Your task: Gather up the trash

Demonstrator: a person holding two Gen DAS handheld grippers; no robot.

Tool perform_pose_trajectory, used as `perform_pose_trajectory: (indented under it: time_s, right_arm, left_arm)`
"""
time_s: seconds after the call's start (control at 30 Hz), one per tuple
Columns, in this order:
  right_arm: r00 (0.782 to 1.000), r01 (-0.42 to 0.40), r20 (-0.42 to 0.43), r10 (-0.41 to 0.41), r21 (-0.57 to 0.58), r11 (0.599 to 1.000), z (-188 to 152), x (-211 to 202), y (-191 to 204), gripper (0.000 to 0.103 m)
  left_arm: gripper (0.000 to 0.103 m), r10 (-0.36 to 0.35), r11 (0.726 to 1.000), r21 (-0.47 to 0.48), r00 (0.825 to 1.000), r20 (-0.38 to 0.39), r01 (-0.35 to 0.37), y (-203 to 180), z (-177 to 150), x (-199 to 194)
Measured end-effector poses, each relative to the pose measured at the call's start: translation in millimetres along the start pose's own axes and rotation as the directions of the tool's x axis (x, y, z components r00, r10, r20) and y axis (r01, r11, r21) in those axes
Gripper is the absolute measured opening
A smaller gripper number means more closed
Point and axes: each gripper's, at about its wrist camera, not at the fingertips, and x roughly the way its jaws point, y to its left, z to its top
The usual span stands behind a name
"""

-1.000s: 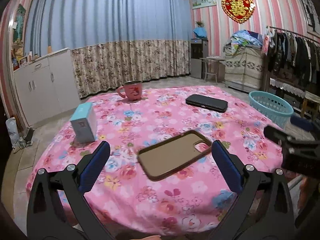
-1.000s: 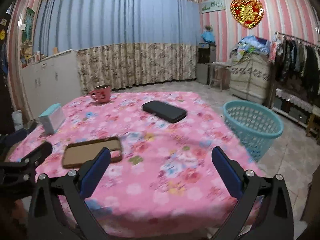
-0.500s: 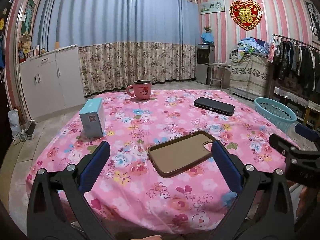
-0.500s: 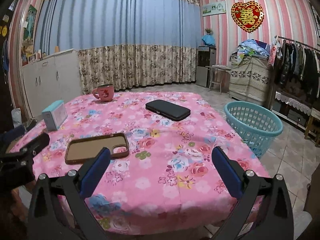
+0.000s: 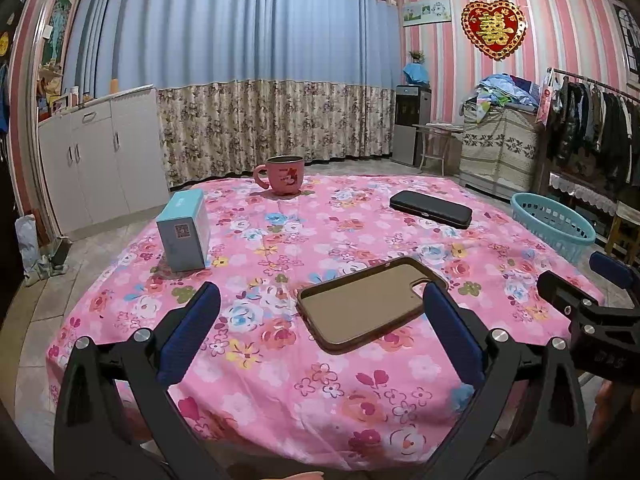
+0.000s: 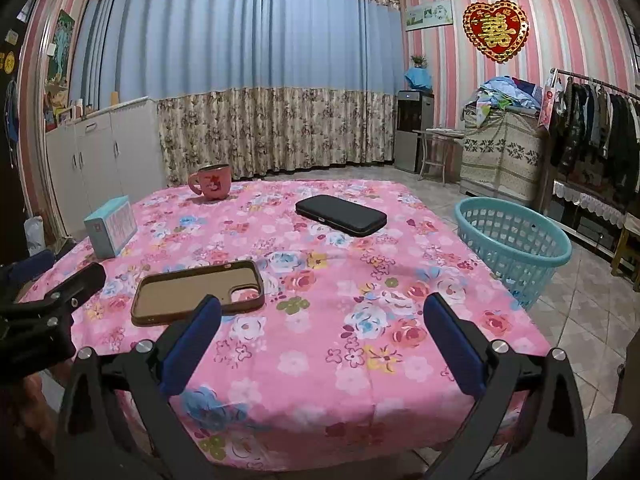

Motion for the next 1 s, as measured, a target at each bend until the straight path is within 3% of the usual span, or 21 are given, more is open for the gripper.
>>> perform_pose_trajectory:
  time_s: [1.0]
  right_arm:
    - [0.999, 0.008, 0.039, -0.008, 0.006, 1.000, 5.5, 0.3, -1.8, 0.099]
  left_arm:
    - [0.098, -0.009, 1.000, -0.002, 0.999, 0.041, 0.009, -3.1, 1.5, -3.4]
